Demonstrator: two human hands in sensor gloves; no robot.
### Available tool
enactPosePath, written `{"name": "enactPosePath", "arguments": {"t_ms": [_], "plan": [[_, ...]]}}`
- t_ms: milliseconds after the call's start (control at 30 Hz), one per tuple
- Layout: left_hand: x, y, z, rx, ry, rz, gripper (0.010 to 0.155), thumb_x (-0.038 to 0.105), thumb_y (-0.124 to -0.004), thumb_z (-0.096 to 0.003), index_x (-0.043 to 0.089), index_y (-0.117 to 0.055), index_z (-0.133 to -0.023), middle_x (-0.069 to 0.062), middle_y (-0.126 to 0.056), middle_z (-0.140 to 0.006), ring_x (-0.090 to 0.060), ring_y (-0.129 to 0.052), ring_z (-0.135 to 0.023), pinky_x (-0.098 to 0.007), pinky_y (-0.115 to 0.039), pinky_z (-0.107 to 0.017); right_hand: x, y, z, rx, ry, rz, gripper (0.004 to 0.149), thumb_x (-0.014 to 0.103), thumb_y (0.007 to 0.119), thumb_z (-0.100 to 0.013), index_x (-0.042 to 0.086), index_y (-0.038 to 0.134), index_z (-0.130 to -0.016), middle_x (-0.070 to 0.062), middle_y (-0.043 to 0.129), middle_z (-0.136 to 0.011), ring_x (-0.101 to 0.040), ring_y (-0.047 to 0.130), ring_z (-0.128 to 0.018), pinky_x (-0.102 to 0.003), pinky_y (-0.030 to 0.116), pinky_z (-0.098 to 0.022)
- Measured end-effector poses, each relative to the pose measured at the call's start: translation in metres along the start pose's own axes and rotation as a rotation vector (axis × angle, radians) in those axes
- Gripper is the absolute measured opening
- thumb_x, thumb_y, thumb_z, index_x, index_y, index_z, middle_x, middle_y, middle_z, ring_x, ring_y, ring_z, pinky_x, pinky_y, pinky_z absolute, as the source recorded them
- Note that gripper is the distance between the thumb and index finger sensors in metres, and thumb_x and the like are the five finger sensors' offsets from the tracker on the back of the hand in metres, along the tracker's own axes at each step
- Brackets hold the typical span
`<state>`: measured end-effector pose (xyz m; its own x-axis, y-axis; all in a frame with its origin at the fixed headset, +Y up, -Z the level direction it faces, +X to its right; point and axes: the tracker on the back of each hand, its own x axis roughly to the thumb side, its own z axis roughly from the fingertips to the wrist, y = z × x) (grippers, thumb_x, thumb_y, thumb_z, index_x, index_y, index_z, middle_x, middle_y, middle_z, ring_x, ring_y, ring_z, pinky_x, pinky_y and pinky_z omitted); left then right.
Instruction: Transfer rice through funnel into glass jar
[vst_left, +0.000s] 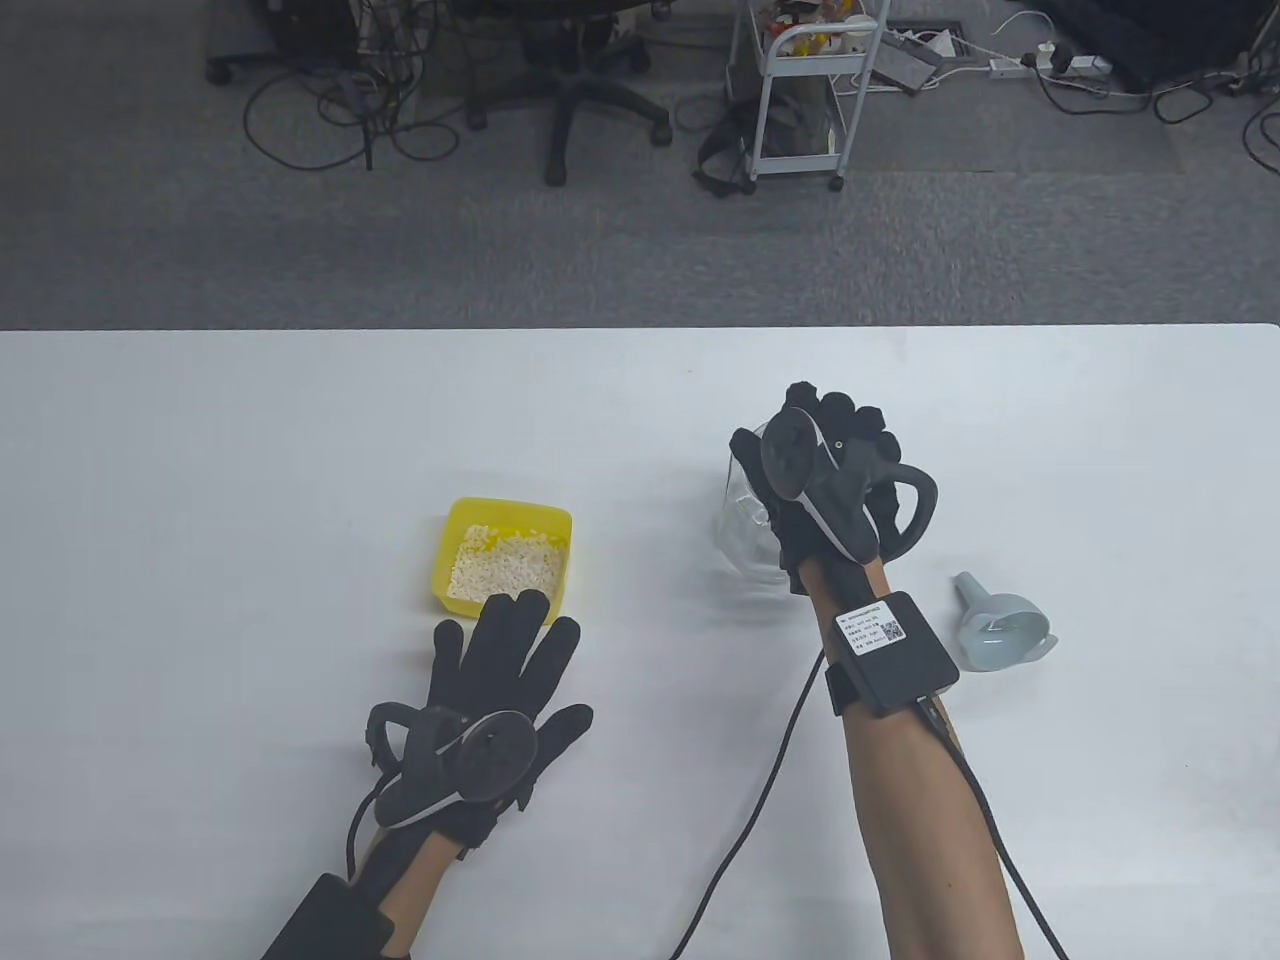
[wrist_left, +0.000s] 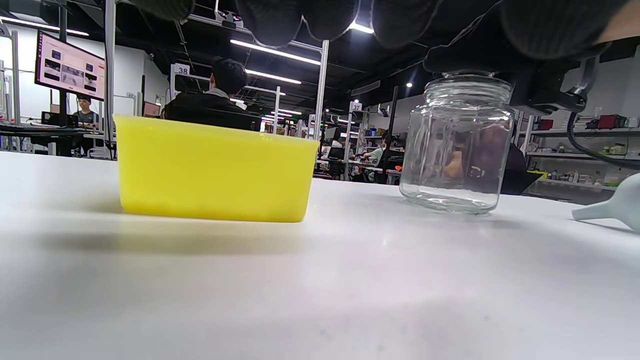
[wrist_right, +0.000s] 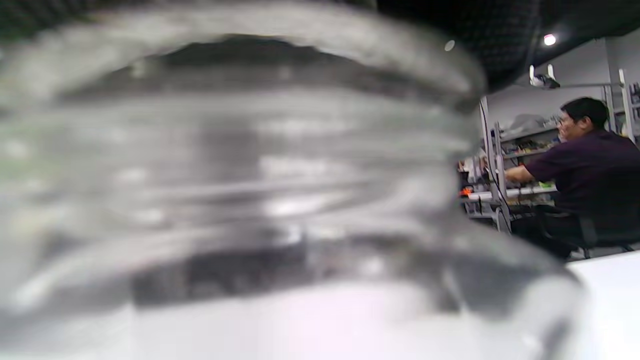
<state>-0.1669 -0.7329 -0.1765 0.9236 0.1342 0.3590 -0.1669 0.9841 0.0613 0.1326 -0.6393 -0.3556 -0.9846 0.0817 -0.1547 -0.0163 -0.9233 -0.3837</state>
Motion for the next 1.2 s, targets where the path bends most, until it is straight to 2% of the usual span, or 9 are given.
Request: {"name": "enactPosePath", "arguments": {"t_ms": [200, 300, 467, 633, 800, 1000, 1200], "plan": [[0.0, 0.0, 0.0, -0.003, 0.0, 0.0, 0.078, 0.073, -0.067, -0.0498, 0.042, -0.039, -0.116, -0.004, -0.031, -0.131, -0.038, -0.038, -0.121, -0.072, -0.039, -0.079, 0.005, -0.027, 0.004, -0.092, -0.055, -0.058, 0.08, 0.077, 0.076, -0.029, 0.025, 0.082, -0.09, -0.011, 0.09, -0.082, -0.036, 0.091, -0.06, -0.047, 0.084, -0.045], [0.0, 0.0, 0.0, -0.002, -0.001, -0.001, 0.079, 0.073, -0.067, -0.0497, 0.041, -0.039, -0.116, -0.004, -0.031, -0.131, -0.038, -0.038, -0.121, -0.072, -0.039, -0.079, 0.011, -0.043, 0.016, -0.125, -0.1, -0.084, 0.08, 0.078, 0.075, -0.03, 0.026, 0.082, -0.09, -0.01, 0.091, -0.081, -0.034, 0.092, -0.059, -0.046, 0.085, -0.044], [0.002, 0.0, 0.0, -0.001, -0.005, -0.003, 0.079, 0.072, -0.067, -0.0498, 0.041, -0.039, -0.116, -0.005, -0.031, -0.131, -0.038, -0.038, -0.121, -0.072, -0.039, -0.079, 0.016, -0.052, 0.049, -0.072, -0.159, -0.139, 0.08, 0.078, 0.074, -0.03, 0.026, 0.083, -0.09, -0.01, 0.092, -0.081, -0.034, 0.093, -0.058, -0.045, 0.086, -0.044], [0.002, 0.0, 0.0, -0.001, -0.006, -0.004, 0.078, 0.072, -0.067, -0.05, 0.041, -0.039, -0.116, -0.004, -0.031, -0.131, -0.038, -0.038, -0.121, -0.072, -0.039, -0.079, 0.013, -0.038, 0.089, 0.016, -0.209, -0.154, 0.079, 0.078, 0.074, -0.031, 0.025, 0.083, -0.09, -0.01, 0.093, -0.08, -0.034, 0.093, -0.058, -0.045, 0.086, -0.043], [0.003, 0.0, 0.001, -0.003, -0.01, -0.008, 0.078, 0.073, -0.067, -0.0497, 0.041, -0.039, -0.116, -0.004, -0.032, -0.131, -0.038, -0.039, -0.121, -0.072, -0.04, -0.079, 0.007, -0.01, 0.12, 0.131, -0.214, -0.126, 0.079, 0.078, 0.074, -0.031, 0.025, 0.083, -0.089, -0.01, 0.093, -0.08, -0.034, 0.094, -0.056, -0.045, 0.086, -0.042], [0.002, 0.0, 0.001, -0.002, -0.002, -0.005, 0.079, 0.072, -0.067, -0.0499, 0.041, -0.039, -0.116, -0.004, -0.032, -0.131, -0.038, -0.039, -0.121, -0.071, -0.04, -0.079, -0.001, 0.023, 0.141, 0.178, -0.218, -0.079, 0.079, 0.078, 0.074, -0.031, 0.026, 0.083, -0.089, -0.01, 0.093, -0.08, -0.034, 0.094, -0.057, -0.044, 0.087, -0.042], [0.001, 0.0, 0.0, -0.008, -0.002, -0.003, 0.078, 0.072, -0.067, -0.0502, 0.041, -0.039, -0.116, -0.004, -0.033, -0.131, -0.038, -0.039, -0.121, -0.071, -0.04, -0.079, -0.005, 0.044, 0.148, 0.225, -0.227, -0.008, 0.08, 0.078, 0.074, -0.031, 0.026, 0.081, -0.09, -0.009, 0.092, -0.081, -0.033, 0.094, -0.058, -0.044, 0.086, -0.043]]}}
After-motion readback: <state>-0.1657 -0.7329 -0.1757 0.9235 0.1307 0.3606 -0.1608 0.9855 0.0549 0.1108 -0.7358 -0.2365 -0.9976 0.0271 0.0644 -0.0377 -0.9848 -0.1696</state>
